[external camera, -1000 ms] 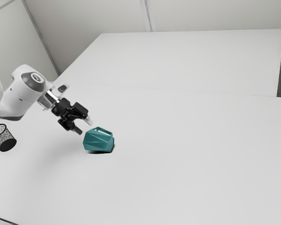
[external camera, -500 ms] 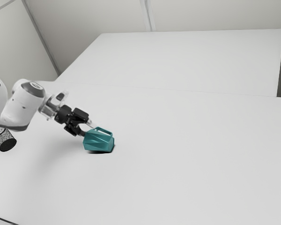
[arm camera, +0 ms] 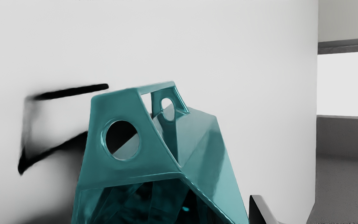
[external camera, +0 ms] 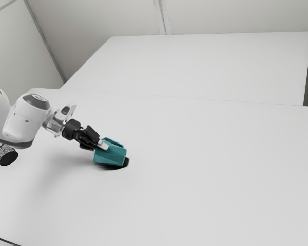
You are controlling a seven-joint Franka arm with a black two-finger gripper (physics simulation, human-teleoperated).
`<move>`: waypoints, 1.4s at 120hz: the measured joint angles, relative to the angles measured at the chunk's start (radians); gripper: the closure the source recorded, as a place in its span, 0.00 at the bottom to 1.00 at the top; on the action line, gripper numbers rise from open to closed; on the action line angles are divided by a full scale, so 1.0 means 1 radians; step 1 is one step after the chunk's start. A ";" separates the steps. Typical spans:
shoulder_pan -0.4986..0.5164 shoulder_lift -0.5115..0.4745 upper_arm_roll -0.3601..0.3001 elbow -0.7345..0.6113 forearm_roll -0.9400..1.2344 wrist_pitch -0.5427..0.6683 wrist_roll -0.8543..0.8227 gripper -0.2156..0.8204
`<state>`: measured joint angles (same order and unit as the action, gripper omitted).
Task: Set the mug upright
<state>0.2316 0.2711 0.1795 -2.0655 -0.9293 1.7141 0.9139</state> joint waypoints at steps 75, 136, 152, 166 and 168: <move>-0.006 -0.143 -0.124 0.141 0.337 0.039 -0.031 0.96; -0.029 -0.085 -0.339 0.136 1.018 0.278 -0.399 0.97; -0.029 -0.051 -0.339 0.134 1.037 0.301 -0.462 0.97; -0.029 -0.040 -0.339 0.134 1.040 0.311 -0.506 0.92; -0.029 -0.039 -0.339 0.134 1.039 0.312 -0.512 0.91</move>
<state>0.2026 0.2318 -0.1596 -1.9317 0.1099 2.0263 0.4024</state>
